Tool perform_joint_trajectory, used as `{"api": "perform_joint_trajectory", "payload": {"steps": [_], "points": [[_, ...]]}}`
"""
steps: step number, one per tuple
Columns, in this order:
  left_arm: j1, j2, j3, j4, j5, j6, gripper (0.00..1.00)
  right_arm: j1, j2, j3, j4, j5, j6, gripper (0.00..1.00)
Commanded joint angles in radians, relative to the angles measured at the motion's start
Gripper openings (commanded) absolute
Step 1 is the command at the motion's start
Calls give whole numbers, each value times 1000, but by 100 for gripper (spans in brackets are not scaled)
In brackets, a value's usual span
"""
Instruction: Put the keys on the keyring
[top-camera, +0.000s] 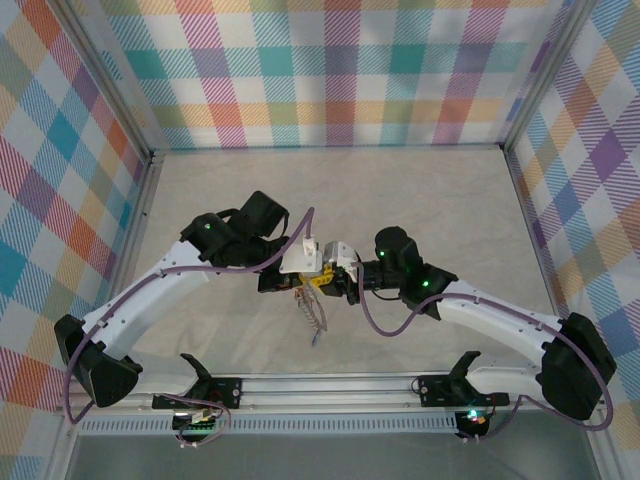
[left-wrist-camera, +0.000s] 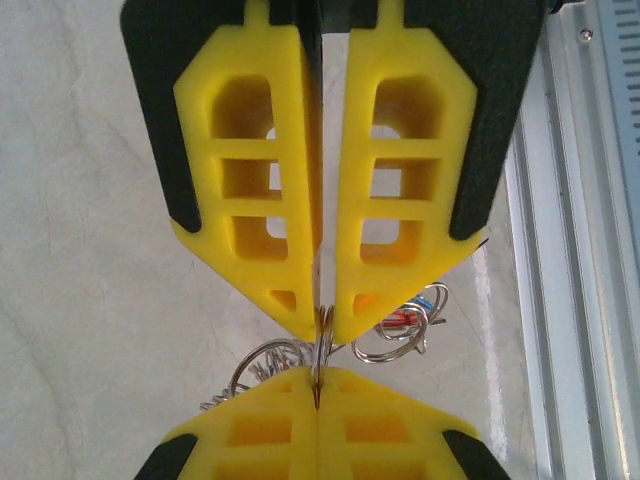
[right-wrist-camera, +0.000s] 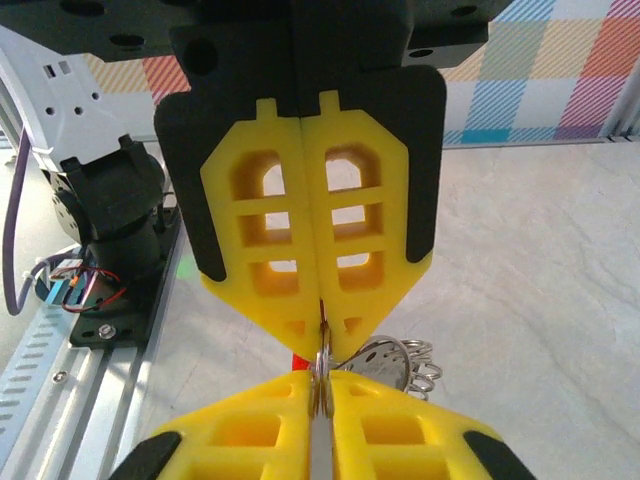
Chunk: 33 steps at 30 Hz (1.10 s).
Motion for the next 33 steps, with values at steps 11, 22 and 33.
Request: {"api": "perform_joint_trajectory", "payload": {"steps": [11,22,33], "points": [[-9,-10,-5,120,114,-47,0,9,33,39,59,-19,61,3],[38,-78,-49,150,159,-62,0,7,10,6,61,10,86,5],[39,-77,-40,141,179,-55,0,22,49,86,-96,-3,24,14]]}}
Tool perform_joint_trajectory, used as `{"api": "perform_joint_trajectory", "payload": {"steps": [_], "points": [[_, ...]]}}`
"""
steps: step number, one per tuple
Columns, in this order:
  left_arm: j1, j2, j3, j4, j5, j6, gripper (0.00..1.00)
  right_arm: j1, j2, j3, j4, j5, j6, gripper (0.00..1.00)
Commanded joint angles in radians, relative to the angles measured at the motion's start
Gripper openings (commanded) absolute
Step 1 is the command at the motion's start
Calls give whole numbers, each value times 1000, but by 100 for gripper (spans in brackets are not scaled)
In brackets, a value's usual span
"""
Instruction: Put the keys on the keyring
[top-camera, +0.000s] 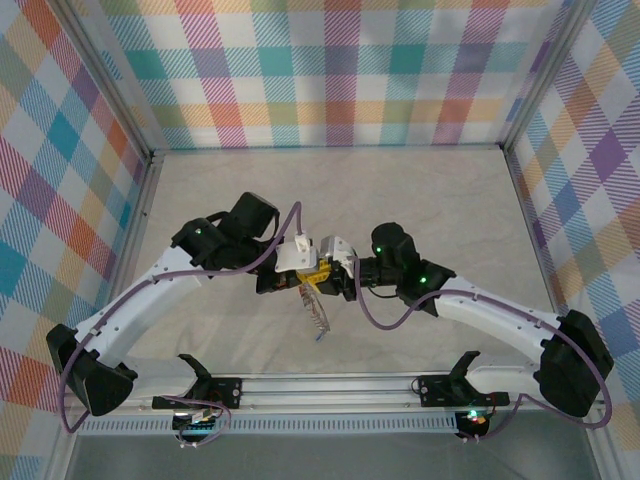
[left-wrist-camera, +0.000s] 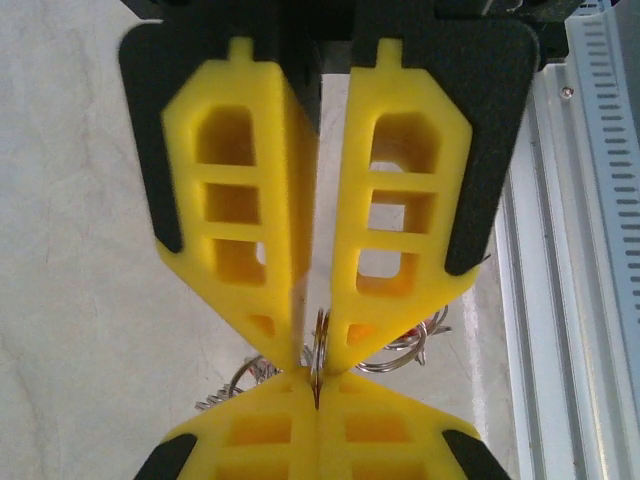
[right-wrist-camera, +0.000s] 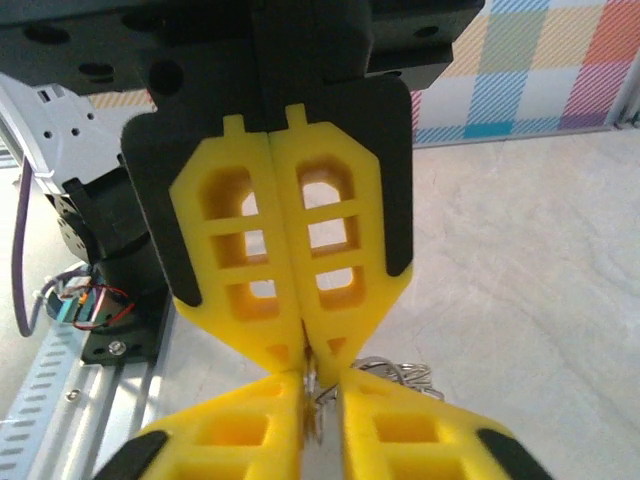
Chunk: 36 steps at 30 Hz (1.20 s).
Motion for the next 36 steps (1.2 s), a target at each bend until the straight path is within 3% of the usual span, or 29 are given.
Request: {"api": "perform_joint_trajectory", "payload": {"steps": [1,6,14,19,24,26,28,36], "points": [[-5,-20,23,73,90,-6,0,13,31,33,-55,-9,-19,14],[-5,-24,32,79,61,-5,0,14,53,46,-82,2,5,20],[-7,-32,27,92,18,11,0,14,108,93,-144,-60,29,20],[-10,-33,28,97,23,23,0,14,142,122,-155,-107,36,1],[-10,-41,11,125,50,15,0,14,158,130,-133,-127,64,0],[-10,-51,-2,140,57,14,2,13,151,114,-92,-122,80,0],[-7,-64,-24,154,54,13,21,9,125,63,14,-95,113,0],[71,-153,-151,195,135,1,28,-2,42,-108,374,-63,214,0]]}}
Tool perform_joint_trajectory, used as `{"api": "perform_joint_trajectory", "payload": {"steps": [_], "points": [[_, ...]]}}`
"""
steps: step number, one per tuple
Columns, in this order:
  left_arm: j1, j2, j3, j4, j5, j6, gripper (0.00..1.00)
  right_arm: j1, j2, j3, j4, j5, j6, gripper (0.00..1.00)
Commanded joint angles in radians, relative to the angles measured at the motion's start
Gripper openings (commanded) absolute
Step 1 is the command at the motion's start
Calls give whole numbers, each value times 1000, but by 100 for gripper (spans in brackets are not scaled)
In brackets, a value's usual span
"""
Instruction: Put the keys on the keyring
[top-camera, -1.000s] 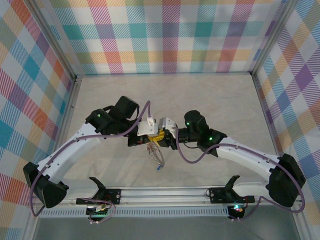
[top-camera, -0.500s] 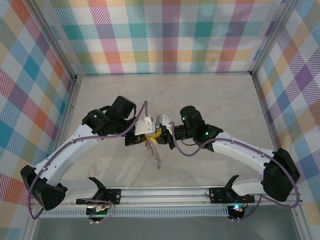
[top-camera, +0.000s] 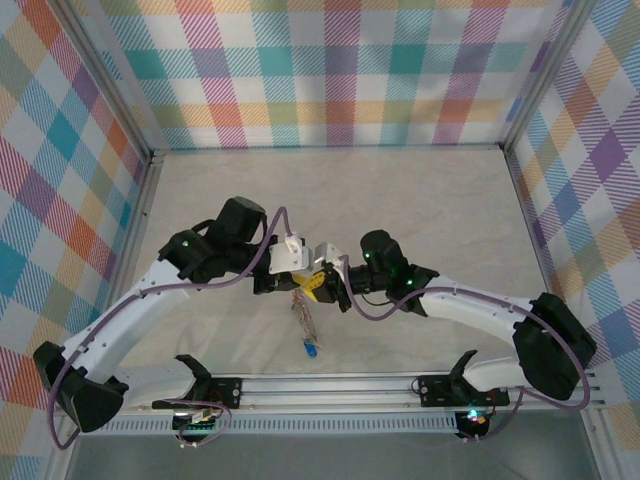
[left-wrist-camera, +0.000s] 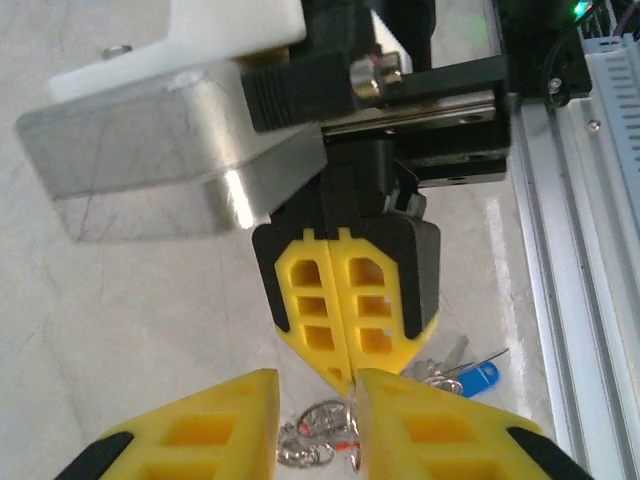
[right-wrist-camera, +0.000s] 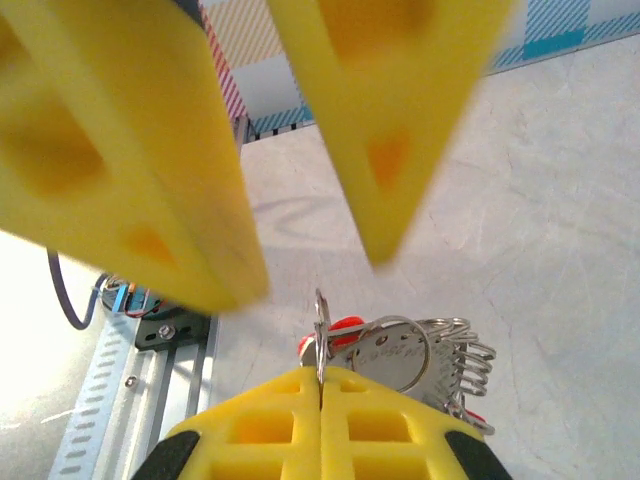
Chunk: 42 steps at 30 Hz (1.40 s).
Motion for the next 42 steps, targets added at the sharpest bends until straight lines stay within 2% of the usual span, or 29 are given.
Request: {"api": "perform_joint_trajectory", "payload": {"steps": [1,6,9,14,18,20,28,33,38,42], "points": [[34,-48,-47,60,103,-14,29,0,-70,-29,245,7,49,0],[63,-101,-103,120,166,-84,31,-7,-112,-83,349,13,48,0],[66,-130,-163,204,168,-145,32,-9,-136,-117,406,14,50,0],[66,-155,-205,287,157,-183,29,-10,-160,-123,386,4,46,0],[66,-146,-201,285,176,-163,7,-11,-169,-122,375,11,49,0],[66,-138,-195,272,180,-148,0,-10,-172,-122,375,21,53,0],[65,-145,-208,213,121,-104,0,-10,-192,-167,475,151,115,0],[65,-120,-222,231,146,-144,0,-8,-184,-211,593,206,154,0],[65,-106,-252,311,163,-202,0,-3,-176,-227,644,256,161,0],[65,-91,-248,307,168,-203,0,-1,-176,-239,676,299,177,0]]}}
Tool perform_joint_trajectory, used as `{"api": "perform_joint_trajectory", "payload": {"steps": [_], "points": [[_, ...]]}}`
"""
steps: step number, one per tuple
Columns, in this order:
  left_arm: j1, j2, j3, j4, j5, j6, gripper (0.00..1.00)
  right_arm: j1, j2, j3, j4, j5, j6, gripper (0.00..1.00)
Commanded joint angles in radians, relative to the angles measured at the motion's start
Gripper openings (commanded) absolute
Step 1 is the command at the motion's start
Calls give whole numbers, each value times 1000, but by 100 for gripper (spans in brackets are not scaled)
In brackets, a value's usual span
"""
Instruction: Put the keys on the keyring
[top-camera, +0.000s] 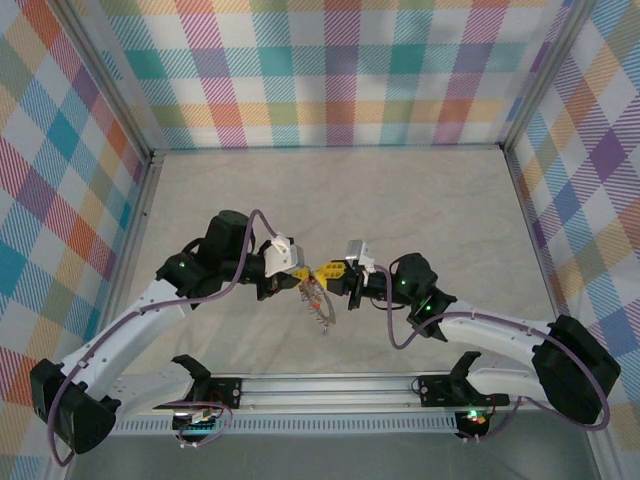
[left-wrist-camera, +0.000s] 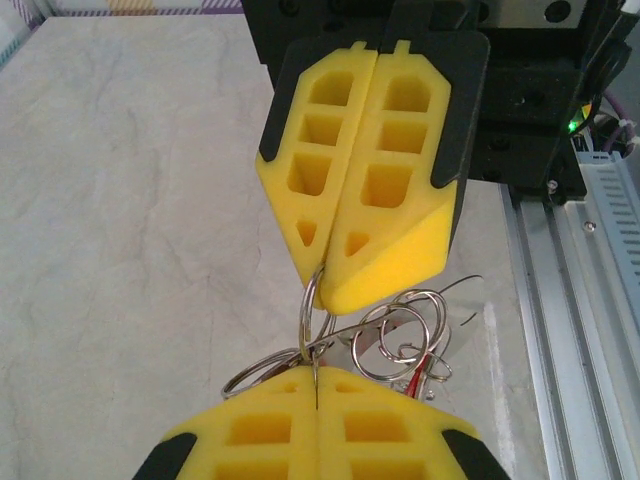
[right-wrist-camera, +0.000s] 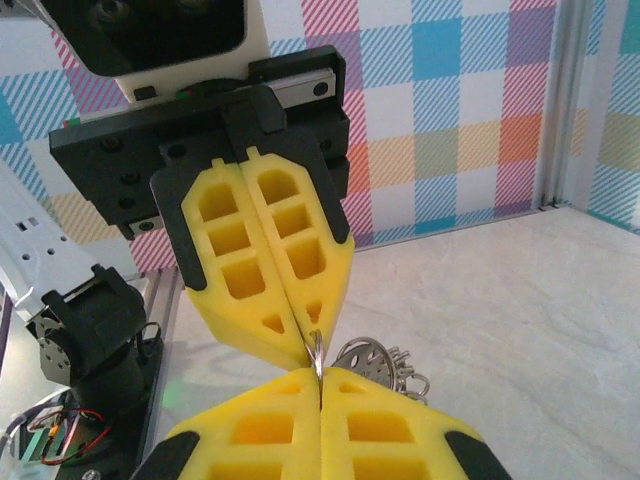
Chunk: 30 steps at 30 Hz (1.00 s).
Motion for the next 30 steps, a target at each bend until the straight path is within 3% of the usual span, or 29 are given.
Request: {"api": "perform_joint_trajectory", "payload": {"steps": [1,9,18,20,22,26,30], "points": [[7,9,-11,-20,33,-19,0,-4,-11,4,160,86,32,0],[-52,42,15,-8,12,-34,0,38,10,14,143,170,32,0],[-65,13,13,13,-101,-39,1,54,2,22,14,229,17,0],[-65,13,1,17,-105,-43,17,54,-10,16,-2,223,8,0],[-64,8,-23,41,-106,-56,25,54,-16,11,-8,214,5,0],[-59,-5,-81,124,-100,-94,33,54,-29,12,-10,189,-7,0],[-52,-1,-117,170,-90,-115,36,53,-42,23,-35,163,-31,0]]}}
